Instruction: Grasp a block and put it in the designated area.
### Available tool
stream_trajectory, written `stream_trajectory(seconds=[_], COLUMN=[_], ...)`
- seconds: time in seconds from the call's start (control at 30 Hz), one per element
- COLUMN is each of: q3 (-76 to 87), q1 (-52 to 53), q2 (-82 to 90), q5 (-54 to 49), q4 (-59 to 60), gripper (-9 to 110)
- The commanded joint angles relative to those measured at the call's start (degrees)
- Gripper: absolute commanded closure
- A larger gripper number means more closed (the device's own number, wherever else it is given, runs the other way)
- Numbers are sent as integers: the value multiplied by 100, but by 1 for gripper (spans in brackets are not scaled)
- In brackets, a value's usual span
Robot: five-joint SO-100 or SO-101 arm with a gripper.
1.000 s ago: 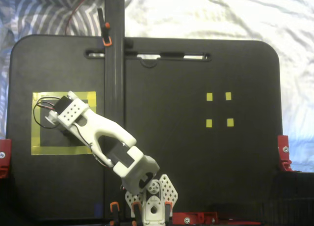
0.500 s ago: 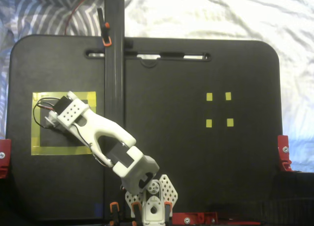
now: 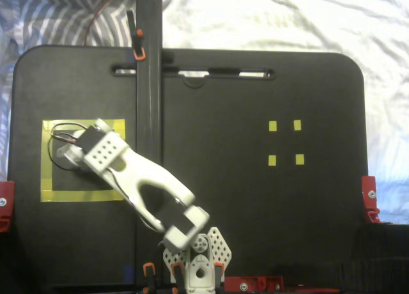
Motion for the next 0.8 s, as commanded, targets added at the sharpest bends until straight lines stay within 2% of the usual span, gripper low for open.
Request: stream_trajectory(seconds=[0.0, 0.33, 0.5, 0.77], q3=[-141, -220, -299, -369], q1=[26, 79, 123, 176], q2=[457, 642, 650, 650], q5=[-9, 0, 9, 9], q4=[202, 316, 343, 369], gripper=[63, 64, 85, 100])
